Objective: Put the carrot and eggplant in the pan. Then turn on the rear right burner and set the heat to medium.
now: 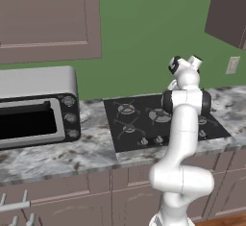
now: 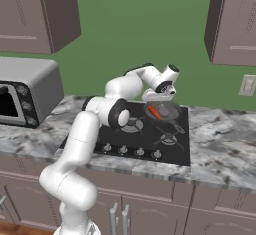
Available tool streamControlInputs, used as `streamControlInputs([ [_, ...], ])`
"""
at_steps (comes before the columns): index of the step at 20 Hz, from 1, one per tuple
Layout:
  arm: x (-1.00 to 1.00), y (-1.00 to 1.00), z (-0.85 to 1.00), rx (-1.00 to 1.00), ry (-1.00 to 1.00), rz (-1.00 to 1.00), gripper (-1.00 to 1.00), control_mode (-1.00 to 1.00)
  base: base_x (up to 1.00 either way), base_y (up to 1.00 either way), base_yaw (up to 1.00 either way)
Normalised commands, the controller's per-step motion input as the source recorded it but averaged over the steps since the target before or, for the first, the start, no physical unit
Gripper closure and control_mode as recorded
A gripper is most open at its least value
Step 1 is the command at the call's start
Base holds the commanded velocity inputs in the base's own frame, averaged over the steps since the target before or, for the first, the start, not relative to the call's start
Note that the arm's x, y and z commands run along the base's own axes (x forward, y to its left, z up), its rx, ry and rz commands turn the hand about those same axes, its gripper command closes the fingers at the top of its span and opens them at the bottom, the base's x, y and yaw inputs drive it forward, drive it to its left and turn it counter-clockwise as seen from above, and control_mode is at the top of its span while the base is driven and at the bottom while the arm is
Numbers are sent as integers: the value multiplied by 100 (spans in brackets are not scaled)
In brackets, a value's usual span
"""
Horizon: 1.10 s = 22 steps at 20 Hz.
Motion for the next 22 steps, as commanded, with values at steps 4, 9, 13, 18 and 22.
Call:
streamControlInputs([
  [4,0,0,0,0,0,0,-100,-100,0,0,0],
  [9,-21,0,10,0,0,0,-100,-100,0,0,0],
  [13,-70,1,11,-1,1,1,-100,-100,0,0,0],
  [18,-69,20,8,-5,5,1,-100,-100,0,0,0],
  [22,-68,30,0,-6,5,0,-100,-100,0,0,0],
])
